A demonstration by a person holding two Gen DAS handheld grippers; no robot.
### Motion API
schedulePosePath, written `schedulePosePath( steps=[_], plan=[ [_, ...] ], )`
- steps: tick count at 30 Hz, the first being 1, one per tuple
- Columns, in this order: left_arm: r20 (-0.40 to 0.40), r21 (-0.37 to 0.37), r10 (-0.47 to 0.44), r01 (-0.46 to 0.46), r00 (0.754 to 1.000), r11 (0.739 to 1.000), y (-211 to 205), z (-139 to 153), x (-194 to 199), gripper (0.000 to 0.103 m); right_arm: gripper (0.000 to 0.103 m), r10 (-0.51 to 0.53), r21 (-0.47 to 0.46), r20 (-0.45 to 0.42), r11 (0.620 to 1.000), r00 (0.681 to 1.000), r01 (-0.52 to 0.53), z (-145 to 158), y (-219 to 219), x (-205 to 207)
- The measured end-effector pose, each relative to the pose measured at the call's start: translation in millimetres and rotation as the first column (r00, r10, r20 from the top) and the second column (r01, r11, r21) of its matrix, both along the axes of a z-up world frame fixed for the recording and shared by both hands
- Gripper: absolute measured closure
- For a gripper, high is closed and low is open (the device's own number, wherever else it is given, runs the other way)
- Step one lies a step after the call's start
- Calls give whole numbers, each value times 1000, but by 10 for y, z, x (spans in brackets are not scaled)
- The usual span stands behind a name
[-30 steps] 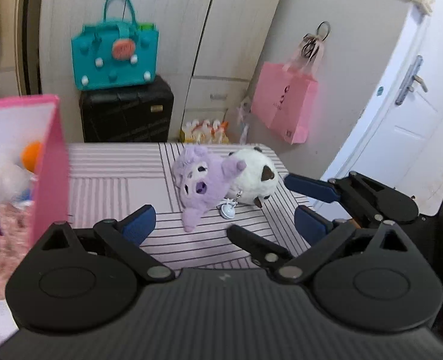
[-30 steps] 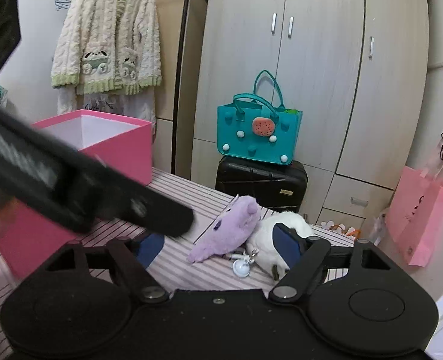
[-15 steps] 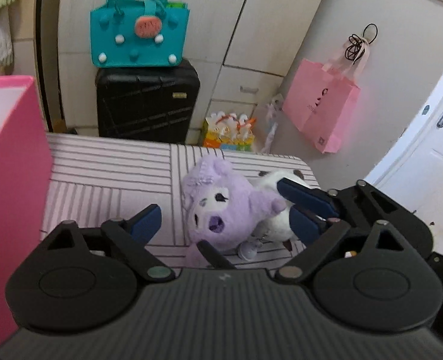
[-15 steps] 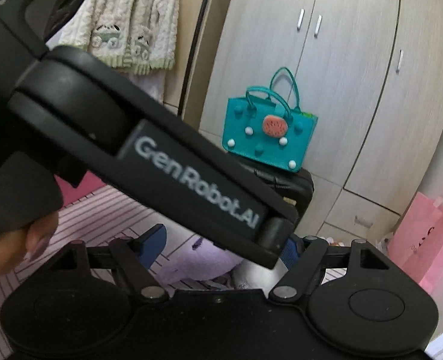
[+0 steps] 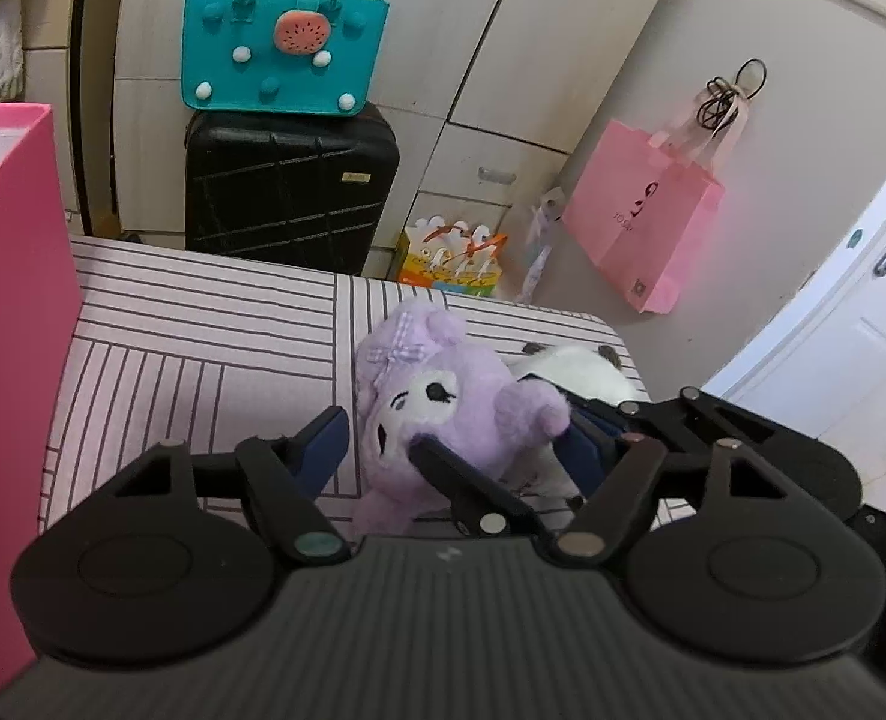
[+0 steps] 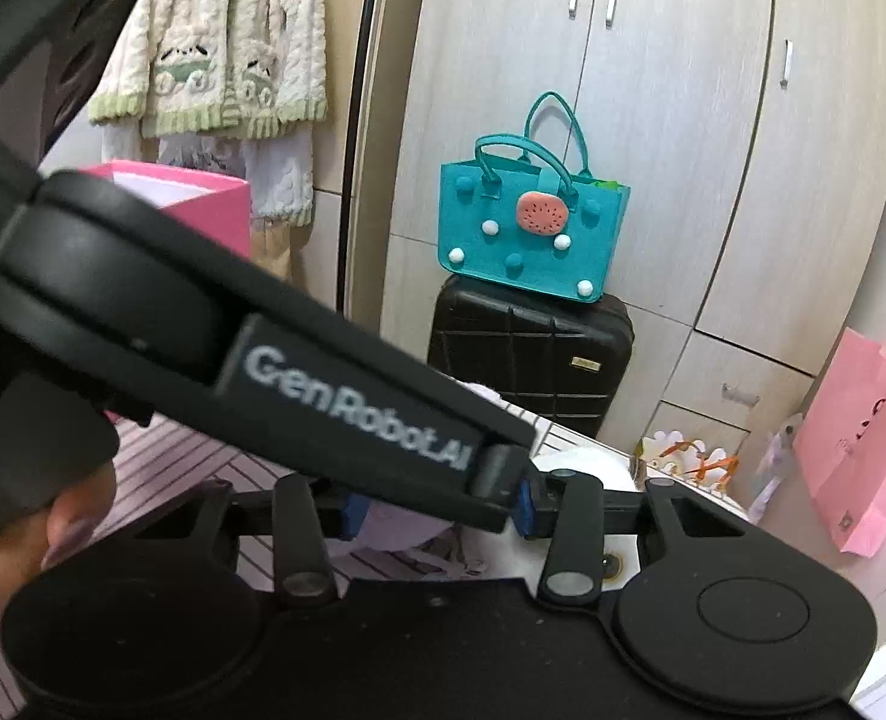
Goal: Organize soft objects
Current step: 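Grasp the purple plush toy with the left gripper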
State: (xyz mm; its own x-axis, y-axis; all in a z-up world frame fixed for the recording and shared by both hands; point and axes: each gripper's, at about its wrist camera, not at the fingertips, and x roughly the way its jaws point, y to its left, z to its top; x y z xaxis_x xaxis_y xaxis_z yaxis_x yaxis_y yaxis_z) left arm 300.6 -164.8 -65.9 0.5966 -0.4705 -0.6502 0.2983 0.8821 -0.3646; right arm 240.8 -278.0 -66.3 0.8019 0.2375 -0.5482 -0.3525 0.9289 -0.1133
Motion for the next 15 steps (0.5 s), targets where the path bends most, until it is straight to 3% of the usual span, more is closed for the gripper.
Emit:
schedulePosePath(
  steps=[7,12,15],
  plan=[
    [78,-42,0,3,997,999,147,80,-136,34,54,4,2,-9,1000,1000,-4,-33,10,57],
    [76,-79,36,-30,996,996,181,95,-63,34,60,-8,28,-27,1000,1000,9,-43,17,76],
    [26,-98,46,-43,999,994,192,49,14,33,66,-24,70,-41,997,999,27,-14,-12,65]
  ],
)
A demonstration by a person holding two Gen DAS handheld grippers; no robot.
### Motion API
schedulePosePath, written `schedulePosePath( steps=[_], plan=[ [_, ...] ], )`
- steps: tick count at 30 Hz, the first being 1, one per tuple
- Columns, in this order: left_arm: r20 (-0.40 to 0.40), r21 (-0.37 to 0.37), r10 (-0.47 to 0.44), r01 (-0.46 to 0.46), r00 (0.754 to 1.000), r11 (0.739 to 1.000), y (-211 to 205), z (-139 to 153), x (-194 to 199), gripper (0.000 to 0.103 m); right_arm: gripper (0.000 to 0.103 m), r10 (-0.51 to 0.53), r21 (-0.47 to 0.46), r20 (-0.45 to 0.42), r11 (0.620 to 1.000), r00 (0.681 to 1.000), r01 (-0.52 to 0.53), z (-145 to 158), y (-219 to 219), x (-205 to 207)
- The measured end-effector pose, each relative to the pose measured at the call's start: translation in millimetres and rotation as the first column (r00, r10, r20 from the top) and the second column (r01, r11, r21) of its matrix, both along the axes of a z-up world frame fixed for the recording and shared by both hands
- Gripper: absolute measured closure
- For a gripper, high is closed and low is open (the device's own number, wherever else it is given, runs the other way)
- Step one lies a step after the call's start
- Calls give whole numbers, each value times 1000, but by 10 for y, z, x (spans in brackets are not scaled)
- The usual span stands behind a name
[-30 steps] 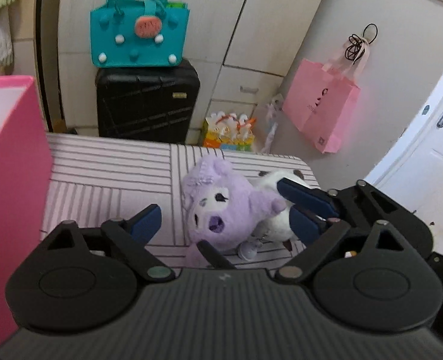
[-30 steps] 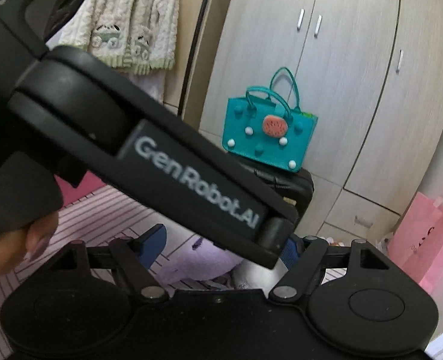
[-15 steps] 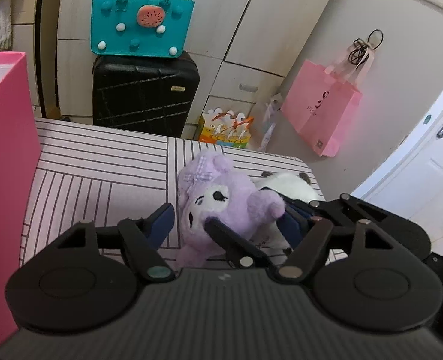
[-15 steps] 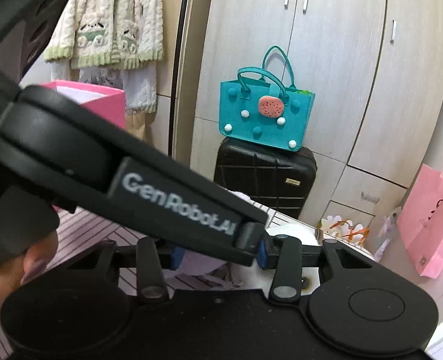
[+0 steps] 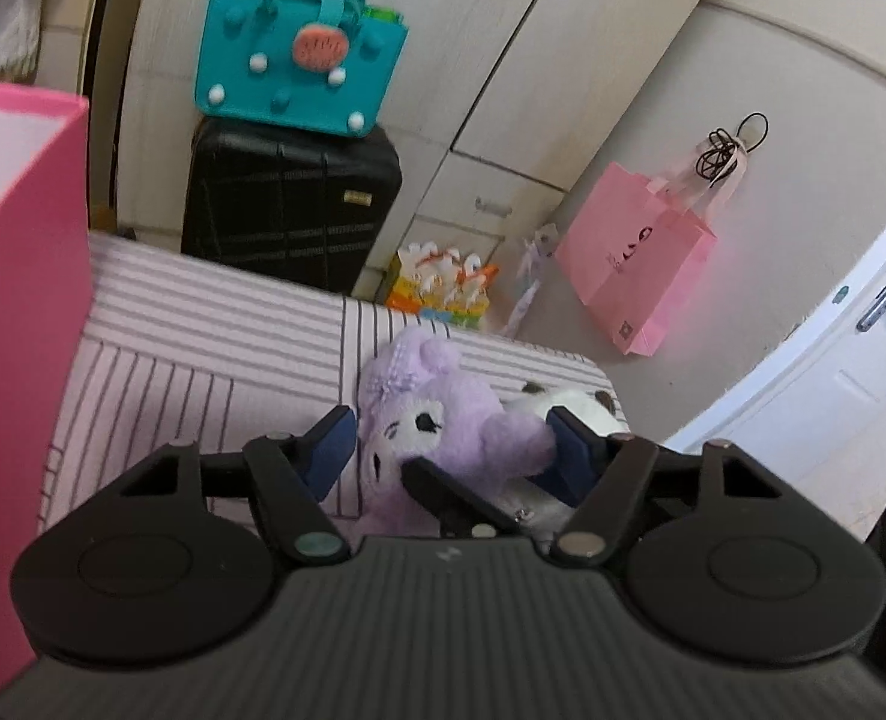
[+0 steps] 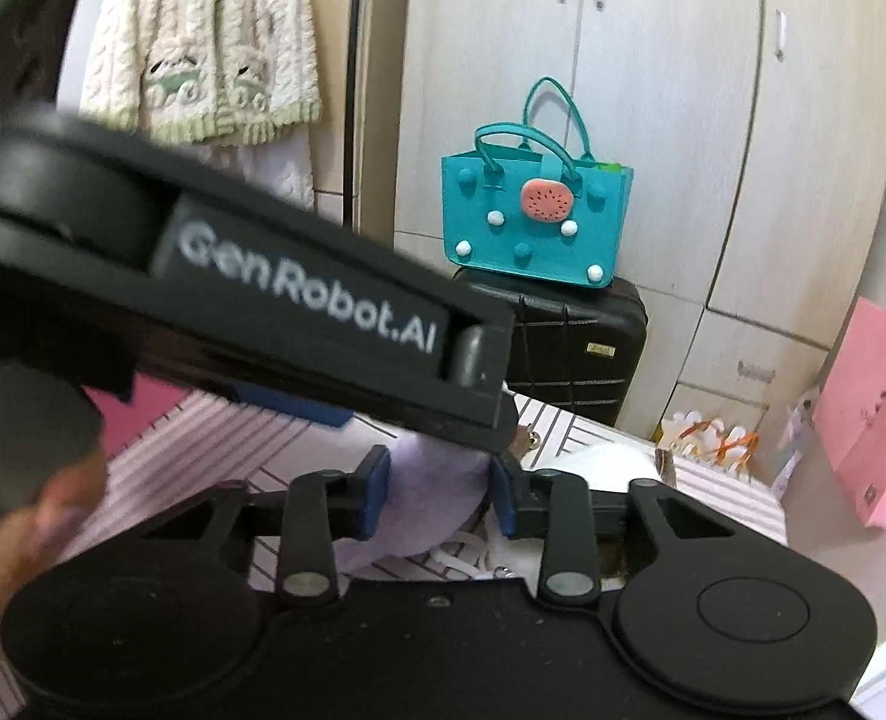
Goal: Organize soft objects
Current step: 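Grasp the purple plush toy with the left gripper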
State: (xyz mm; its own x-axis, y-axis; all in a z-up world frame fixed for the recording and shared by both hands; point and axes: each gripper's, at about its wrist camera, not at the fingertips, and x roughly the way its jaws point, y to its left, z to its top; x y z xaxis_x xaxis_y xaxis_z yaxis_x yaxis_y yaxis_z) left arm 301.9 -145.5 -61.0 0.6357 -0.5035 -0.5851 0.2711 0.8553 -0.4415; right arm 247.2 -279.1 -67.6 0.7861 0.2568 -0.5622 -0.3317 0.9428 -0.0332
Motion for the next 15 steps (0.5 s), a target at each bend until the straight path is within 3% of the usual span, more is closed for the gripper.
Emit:
schedulePosePath(
  steps=[6,10,15],
  plan=[
    [-72,-51,-10,7,997,999,12,-87,33,31,69,-34,157,-80,986,996,46,46,-120,-24],
    [-161,-94,36,-52,986,994,66,-195,75,41,71,-51,188,-127,979,991,74,66,-133,-49],
    [-177,-73,69,-83,982,994,64,-183,-4,49,71,-61,224,-160,970,985,96,32,-152,-75]
  ],
)
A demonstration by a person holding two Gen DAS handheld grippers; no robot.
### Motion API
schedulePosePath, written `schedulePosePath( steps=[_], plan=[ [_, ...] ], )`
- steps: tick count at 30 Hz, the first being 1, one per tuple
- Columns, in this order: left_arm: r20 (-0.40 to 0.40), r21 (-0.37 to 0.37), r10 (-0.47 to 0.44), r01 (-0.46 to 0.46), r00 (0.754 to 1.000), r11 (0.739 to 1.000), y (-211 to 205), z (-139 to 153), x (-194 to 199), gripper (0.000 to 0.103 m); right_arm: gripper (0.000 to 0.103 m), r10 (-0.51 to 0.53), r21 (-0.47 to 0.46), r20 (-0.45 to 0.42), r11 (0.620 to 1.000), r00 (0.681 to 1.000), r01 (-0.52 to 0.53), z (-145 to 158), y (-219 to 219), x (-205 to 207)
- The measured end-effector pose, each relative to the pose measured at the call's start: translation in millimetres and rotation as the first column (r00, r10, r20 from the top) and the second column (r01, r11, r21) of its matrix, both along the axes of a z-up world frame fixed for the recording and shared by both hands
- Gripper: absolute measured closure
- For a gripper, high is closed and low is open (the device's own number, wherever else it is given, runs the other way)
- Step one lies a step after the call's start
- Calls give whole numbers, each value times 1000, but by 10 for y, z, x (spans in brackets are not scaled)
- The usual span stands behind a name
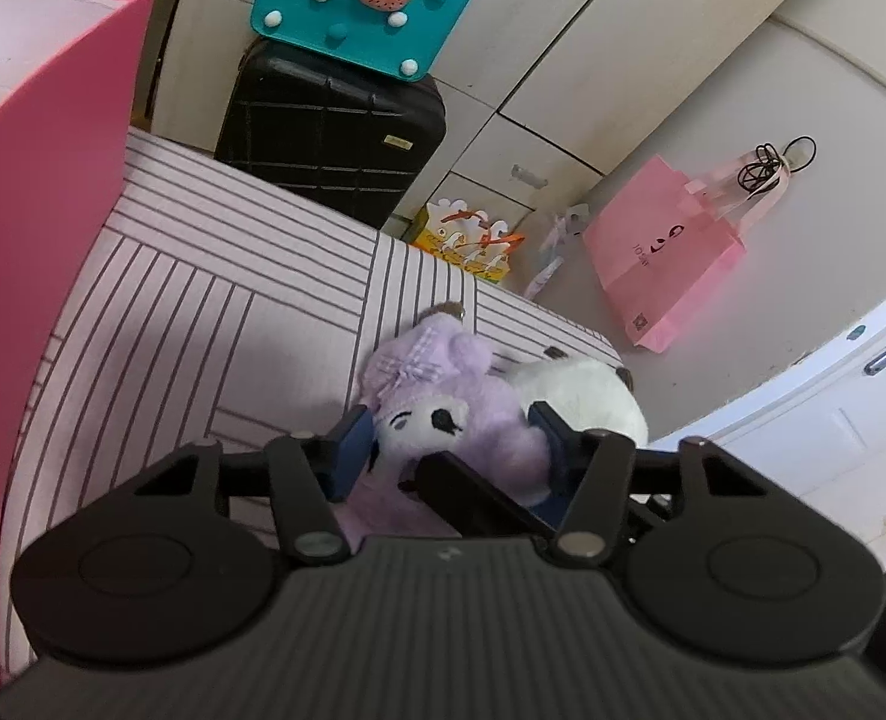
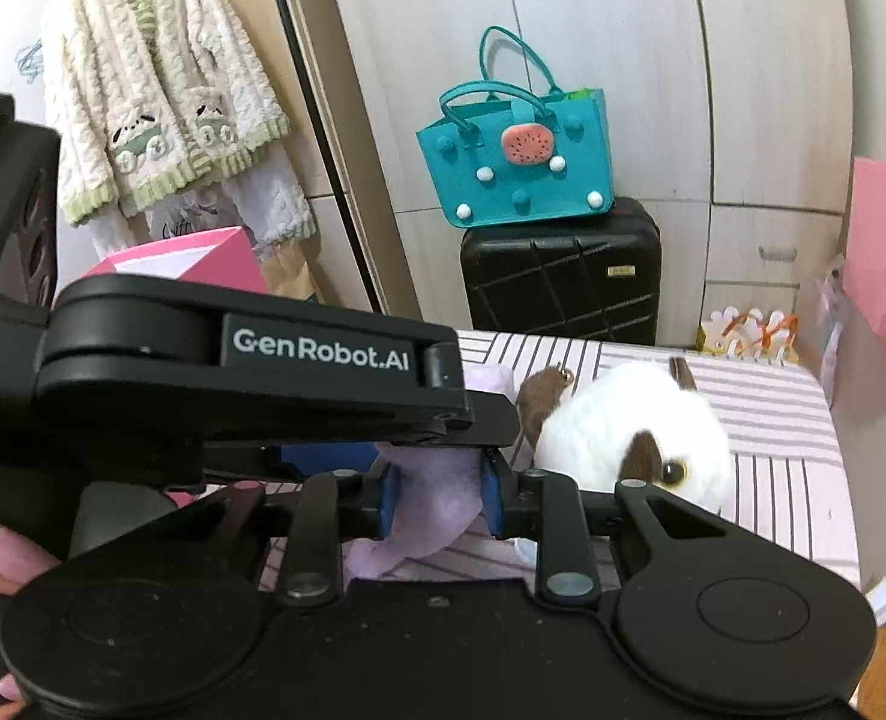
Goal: Organize soft objects
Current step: 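Grasp the purple plush toy with the left gripper, then lift the purple plush toy and carry it over the pink box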
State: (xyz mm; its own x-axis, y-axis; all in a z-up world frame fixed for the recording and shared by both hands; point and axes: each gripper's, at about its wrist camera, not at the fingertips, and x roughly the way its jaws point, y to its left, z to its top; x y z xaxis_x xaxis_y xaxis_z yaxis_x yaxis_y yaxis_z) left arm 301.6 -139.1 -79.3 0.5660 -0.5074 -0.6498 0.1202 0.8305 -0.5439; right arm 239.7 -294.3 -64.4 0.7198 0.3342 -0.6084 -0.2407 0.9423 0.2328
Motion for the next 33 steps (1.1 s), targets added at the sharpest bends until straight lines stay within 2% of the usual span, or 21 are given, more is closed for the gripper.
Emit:
schedulePosePath(
  steps=[7,13,16,33],
  plan=[
    [8,56,24,-24,1000,998,-87,66,-198,52,73,-17,27,-31,999,999,18,60,-7,-157],
    [-8,74,23,-22,1000,997,-116,167,-401,53,73,-12,66,-65,998,998,16,161,-66,-346],
    [-18,71,11,-10,1000,997,-115,233,-506,53,73,-9,93,-78,996,997,17,216,-106,-464],
    [-106,37,-75,79,991,996,109,433,-1110,53,72,35,103,-193,995,981,-15,504,32,-1033]
  ],
)
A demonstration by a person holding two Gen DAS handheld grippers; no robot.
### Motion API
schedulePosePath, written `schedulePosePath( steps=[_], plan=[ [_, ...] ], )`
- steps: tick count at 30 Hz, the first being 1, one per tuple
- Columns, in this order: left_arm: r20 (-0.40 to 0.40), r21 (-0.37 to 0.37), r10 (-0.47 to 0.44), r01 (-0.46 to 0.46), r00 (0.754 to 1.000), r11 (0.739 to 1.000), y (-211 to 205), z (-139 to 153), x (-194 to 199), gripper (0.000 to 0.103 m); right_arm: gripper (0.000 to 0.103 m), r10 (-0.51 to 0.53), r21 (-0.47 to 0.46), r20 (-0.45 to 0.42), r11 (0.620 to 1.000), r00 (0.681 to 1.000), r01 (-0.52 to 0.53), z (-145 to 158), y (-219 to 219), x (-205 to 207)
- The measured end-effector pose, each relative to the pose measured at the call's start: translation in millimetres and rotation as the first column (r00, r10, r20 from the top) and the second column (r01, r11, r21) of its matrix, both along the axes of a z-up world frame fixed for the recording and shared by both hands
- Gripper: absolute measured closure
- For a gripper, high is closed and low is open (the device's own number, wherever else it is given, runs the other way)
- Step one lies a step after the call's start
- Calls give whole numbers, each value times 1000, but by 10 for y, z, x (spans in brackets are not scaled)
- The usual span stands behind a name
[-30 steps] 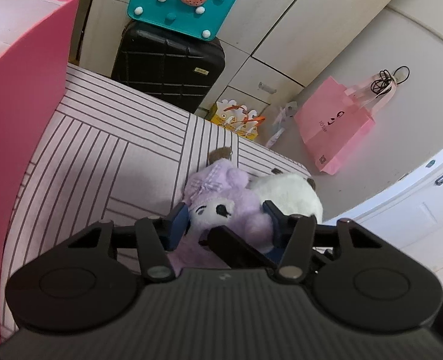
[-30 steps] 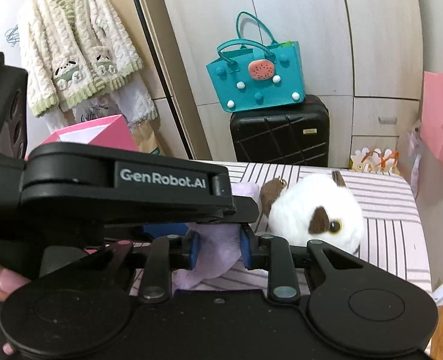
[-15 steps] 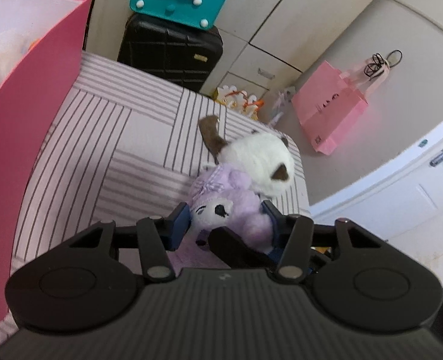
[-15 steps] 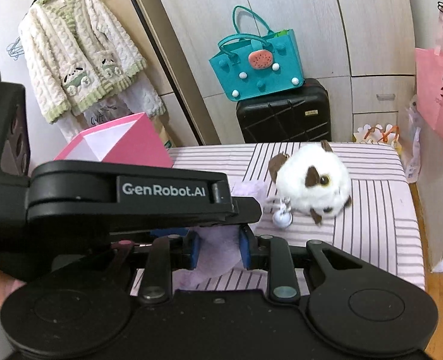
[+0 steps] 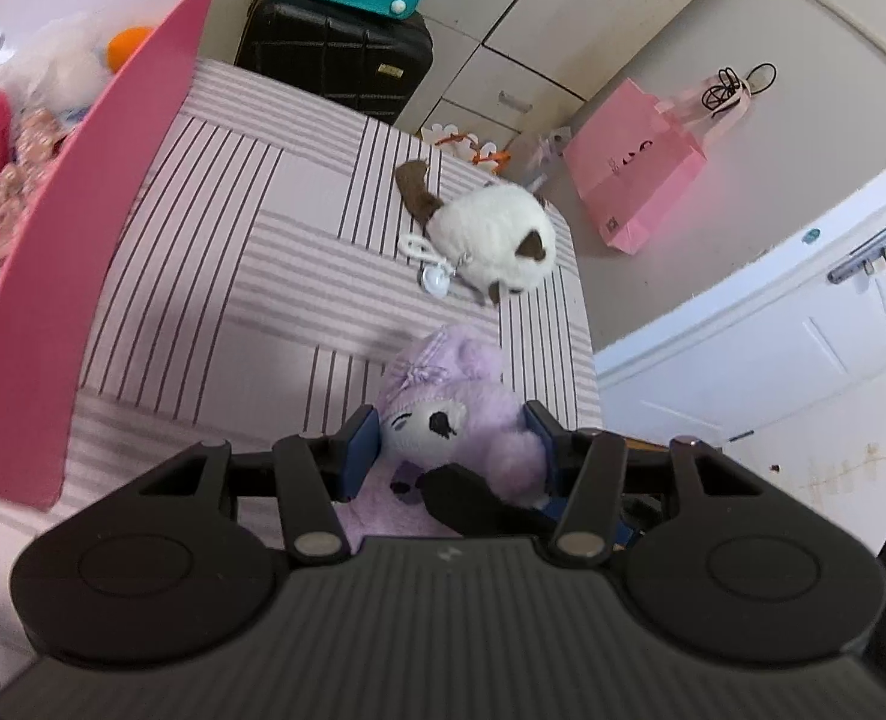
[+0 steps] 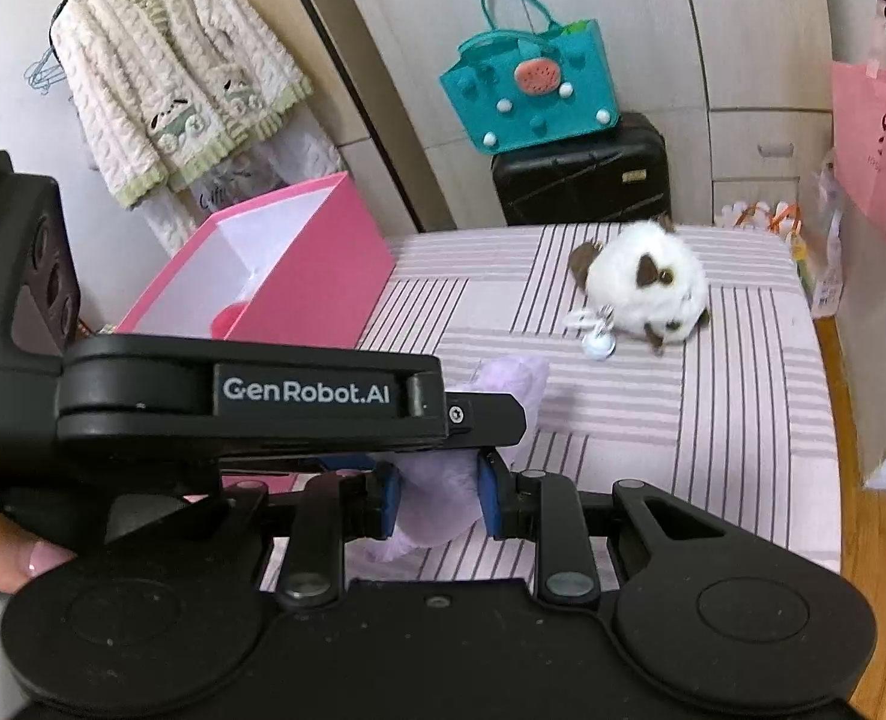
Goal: Organize soft objects
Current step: 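Lift the purple plush toy and carry it over the pink box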
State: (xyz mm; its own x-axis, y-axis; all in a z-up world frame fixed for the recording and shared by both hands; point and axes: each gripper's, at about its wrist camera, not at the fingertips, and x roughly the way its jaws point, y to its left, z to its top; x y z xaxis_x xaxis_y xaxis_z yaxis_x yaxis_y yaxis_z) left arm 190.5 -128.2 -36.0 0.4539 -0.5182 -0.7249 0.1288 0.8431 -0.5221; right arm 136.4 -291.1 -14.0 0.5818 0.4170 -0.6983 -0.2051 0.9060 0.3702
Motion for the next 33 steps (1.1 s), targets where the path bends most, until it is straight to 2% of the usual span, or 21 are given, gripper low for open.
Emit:
schedulePosePath(
  steps=[7,18,27,33],
  plan=[
    [-32,-6,-26,26,999,1000,202,104,-296,53,72,48,12,-39,999,998,-47,144,127,-286],
    [-57,-11,-16,16,998,1000,653,320,-732,53,72,146,25,-67,989,987,-145,389,521,-647],
    [-132,-37,-20,15,991,999,1163,399,-988,52,72,248,84,-129,967,960,-239,516,891,-791],
    [-104,-28,14,-17,994,999,1520,535,-1110,52,72,322,103,-107,945,941,-312,666,1207,-771]
  ],
)
